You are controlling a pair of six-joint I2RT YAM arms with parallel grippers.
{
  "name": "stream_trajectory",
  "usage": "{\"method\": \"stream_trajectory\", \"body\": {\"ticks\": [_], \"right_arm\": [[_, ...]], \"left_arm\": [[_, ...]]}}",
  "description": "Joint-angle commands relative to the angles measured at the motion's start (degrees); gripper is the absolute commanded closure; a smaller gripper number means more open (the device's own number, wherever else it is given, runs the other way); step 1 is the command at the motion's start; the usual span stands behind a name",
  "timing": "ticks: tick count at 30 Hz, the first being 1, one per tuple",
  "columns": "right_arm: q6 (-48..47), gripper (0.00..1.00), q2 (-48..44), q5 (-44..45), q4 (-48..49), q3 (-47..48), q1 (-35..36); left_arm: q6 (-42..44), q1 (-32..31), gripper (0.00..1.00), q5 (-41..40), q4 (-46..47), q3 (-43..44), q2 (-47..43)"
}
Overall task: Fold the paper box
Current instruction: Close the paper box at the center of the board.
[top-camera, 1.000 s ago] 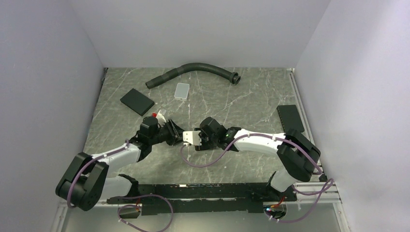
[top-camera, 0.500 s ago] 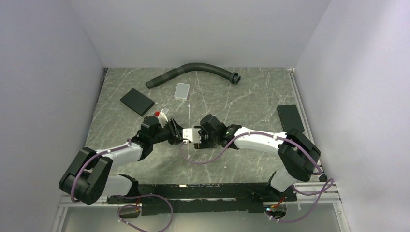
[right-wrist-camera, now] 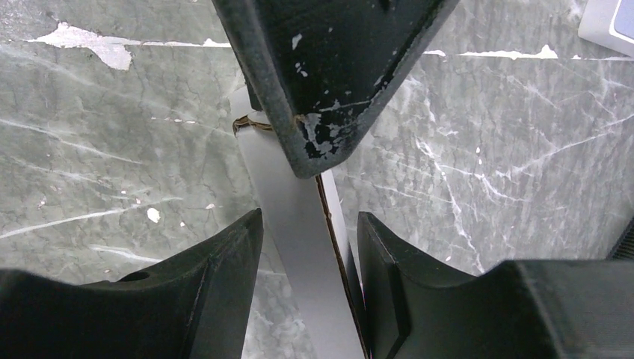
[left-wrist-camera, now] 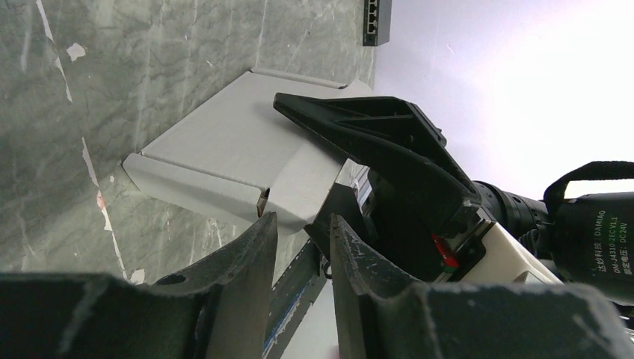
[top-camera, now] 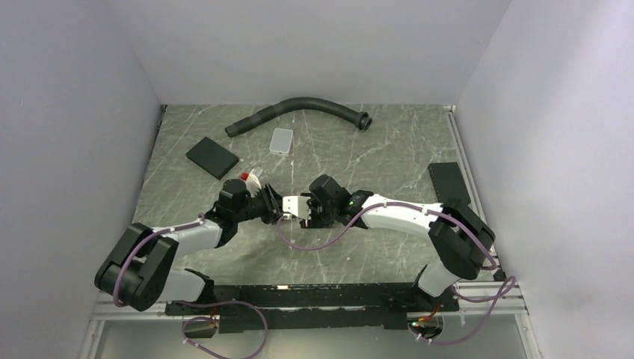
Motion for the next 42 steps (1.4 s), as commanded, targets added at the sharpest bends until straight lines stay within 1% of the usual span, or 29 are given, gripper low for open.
{"method": "stream_trajectory", "body": {"ticks": [1, 13, 24, 30, 35, 39, 42], "right_arm": [[1.2, 0.47, 0.7, -1.2, -0.3, 2.7, -0.2], [1.6, 0.48, 1.4, -0.9, -0.2, 3.3, -0.2], [2.0, 0.49, 1.9, -0.2, 0.1, 3.5, -0.2], [2.2, 0.49, 2.2, 0.4, 0.4, 3.5, -0.2], [2.2, 0.49, 2.4, 0.9, 0.5, 3.6, -0.2], [2.3, 0.49, 2.2, 0.7, 0.4, 3.5, -0.4], [2.4, 0.49, 1.7, -0.2, 0.0, 3.6, -0.9]], "left_arm": [[0.0, 0.1, 0.62, 1.4, 1.1, 1.9, 0.0], [-0.2, -0.3, 0.61, 0.6, -1.7, 3.0, 2.1], [-3.6, -1.6, 0.62, -0.5, -0.3, 3.6, 5.1], [-6.7, -1.7, 0.62, 0.7, 3.6, 2.8, 5.6], [-6.3, -1.7, 0.62, 0.1, -0.8, 4.1, 4.6], [-5.2, -1.7, 0.62, -1.6, -0.5, 3.0, 2.6], [-1.1, -1.6, 0.61, -5.1, -6.1, 2.8, -1.7]]}}
